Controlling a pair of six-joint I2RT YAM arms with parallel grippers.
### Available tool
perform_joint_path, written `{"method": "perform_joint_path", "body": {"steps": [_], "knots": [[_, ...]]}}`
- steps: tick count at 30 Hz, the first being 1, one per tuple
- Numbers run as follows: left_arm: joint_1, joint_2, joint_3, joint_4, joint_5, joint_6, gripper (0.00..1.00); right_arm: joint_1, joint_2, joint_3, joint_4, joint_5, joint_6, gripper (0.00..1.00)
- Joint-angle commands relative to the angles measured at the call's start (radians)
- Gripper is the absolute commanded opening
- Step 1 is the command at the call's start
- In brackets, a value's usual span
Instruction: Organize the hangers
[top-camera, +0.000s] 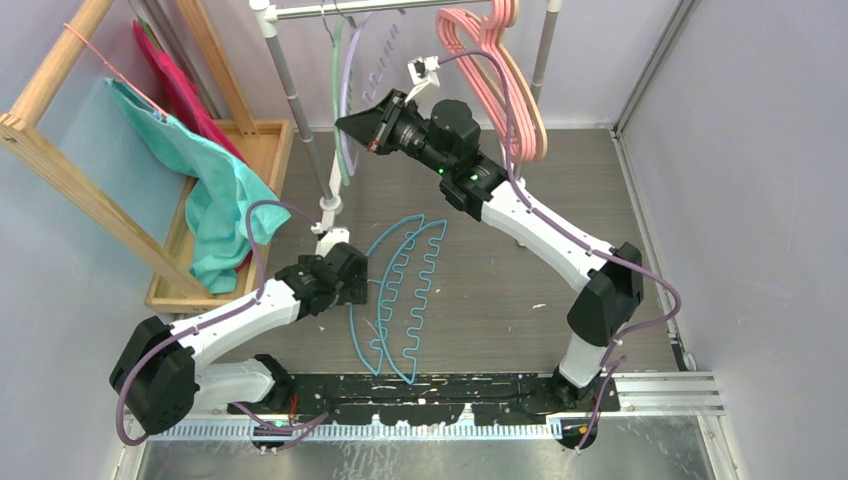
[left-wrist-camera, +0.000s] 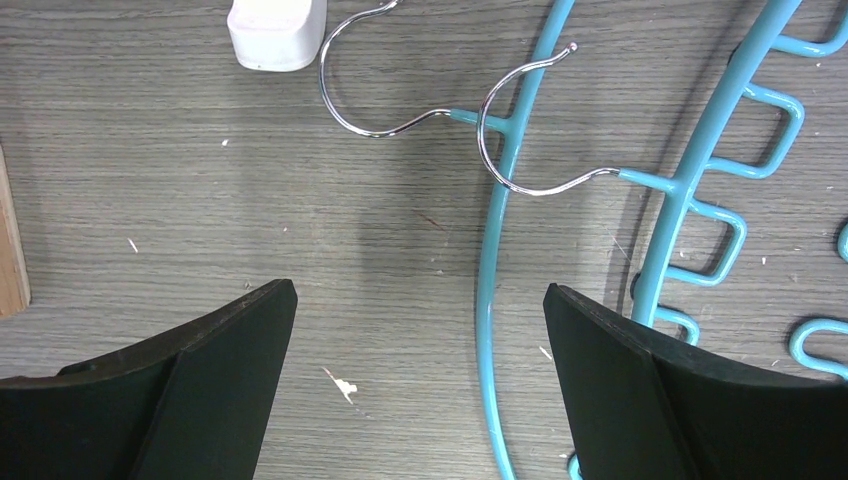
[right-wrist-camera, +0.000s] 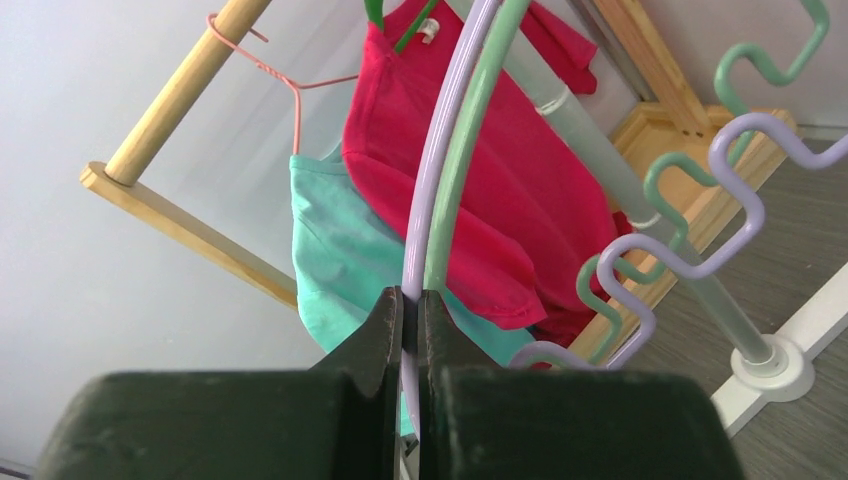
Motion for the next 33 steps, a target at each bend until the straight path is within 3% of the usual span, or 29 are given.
{"method": "perform_joint_path", "body": {"steps": [1, 10, 19, 30, 33], "knots": [[0.003, -0.027, -0.003, 0.014, -0.039, -0.018, 0.98, 0.003, 0.035, 0.069, 0.073, -0.076, 0.037, 0.01], [0.003, -0.038, -0.015, 0.010, -0.047, -0.020, 0.98, 0.003, 0.083, 0.029, 0.122, -0.135, 0.128, 0.01], [0.003, -0.027, -0.001, 0.006, -0.054, -0.018, 0.98, 0.020, 0.194, 0.223, -0.041, -0.200, 0.079, 0.01], [0.003, -0.032, -0.001, -0.002, -0.055, -0.019, 0.98, 0.028, 0.192, 0.203, -0.075, -0.183, 0.067, 0.01], [0.002, -0.033, 0.000, -0.002, -0.054, -0.021, 0.98, 0.026, 0.162, 0.179, -0.079, -0.158, 0.054, 0.22]]}}
